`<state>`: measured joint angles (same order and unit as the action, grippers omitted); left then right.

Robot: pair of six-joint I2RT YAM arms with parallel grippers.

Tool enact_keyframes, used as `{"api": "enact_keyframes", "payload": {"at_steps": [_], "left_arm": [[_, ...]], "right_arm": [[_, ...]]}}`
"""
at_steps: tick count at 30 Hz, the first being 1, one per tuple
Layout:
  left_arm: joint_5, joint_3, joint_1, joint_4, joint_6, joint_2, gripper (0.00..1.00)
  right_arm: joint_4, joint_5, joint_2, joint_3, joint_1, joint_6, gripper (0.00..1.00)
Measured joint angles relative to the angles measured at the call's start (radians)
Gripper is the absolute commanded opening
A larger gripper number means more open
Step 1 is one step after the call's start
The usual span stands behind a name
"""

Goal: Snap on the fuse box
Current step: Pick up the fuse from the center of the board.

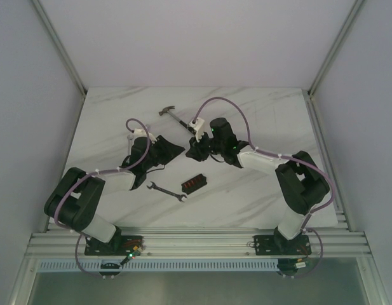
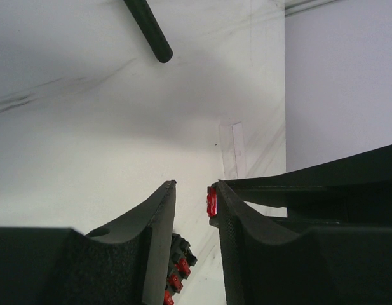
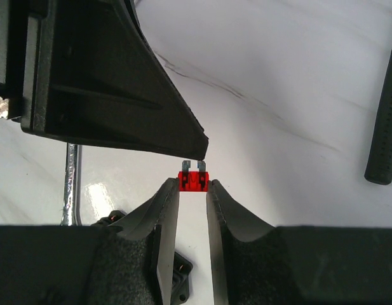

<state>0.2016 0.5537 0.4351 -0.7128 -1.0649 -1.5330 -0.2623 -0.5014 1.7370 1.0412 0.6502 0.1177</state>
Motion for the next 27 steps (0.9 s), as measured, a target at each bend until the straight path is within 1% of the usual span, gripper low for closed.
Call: {"api": "enact_keyframes", "payload": {"at_steps": [6, 27], "left_arm": [[0.021, -0.001, 0.000, -0.035, -0.023, -0.009, 0.32], [0.045, -0.005, 0.000, -0.057, -0.058, -0.037, 0.25]], "right_arm": [[-0.014, -0.004, -0.001, -0.005, 0.004, -0.010, 0.23], [-0.028, -0.008, -0.006, -0.015, 0.010, -0.018, 0.23]]}}
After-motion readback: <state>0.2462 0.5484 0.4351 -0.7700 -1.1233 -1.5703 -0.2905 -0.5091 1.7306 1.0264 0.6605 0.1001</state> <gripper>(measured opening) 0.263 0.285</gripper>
